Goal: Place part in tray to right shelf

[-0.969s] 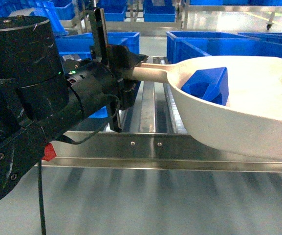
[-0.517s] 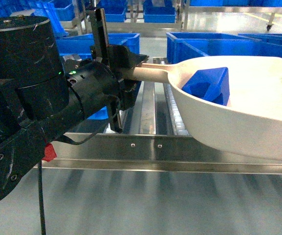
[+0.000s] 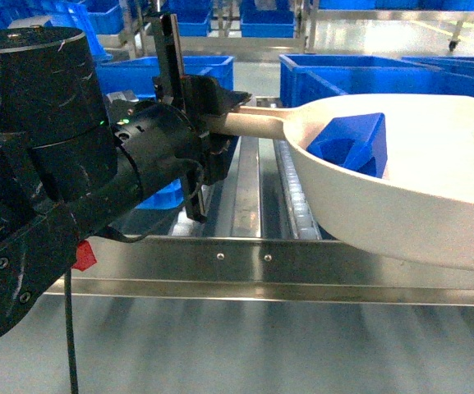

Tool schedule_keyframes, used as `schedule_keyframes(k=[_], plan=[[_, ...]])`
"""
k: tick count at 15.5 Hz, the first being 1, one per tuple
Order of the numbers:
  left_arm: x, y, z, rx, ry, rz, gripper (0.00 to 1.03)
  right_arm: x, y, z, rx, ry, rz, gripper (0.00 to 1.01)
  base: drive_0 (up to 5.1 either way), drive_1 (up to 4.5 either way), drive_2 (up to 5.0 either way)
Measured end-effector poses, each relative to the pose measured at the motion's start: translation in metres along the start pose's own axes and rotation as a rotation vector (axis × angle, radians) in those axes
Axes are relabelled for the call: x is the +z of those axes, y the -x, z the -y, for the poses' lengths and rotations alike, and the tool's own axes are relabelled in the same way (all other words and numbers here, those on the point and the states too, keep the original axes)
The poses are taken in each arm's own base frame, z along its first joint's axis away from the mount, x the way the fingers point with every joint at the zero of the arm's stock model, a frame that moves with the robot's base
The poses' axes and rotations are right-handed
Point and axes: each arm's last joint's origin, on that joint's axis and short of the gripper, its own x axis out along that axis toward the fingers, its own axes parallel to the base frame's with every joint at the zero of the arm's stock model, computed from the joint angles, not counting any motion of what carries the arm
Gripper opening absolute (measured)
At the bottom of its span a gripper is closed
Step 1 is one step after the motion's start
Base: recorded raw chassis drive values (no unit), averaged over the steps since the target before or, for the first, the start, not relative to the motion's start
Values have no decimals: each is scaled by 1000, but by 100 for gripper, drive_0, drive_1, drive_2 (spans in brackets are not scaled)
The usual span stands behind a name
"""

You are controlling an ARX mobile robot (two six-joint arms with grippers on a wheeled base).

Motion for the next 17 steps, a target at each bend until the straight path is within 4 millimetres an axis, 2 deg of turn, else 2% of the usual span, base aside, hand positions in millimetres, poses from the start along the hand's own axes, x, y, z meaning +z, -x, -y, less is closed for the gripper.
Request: schedule_keyframes(k=[17], plan=[[0,0,0,0,0,1,13,0,0,0,0,0,0,98,0,0,0]])
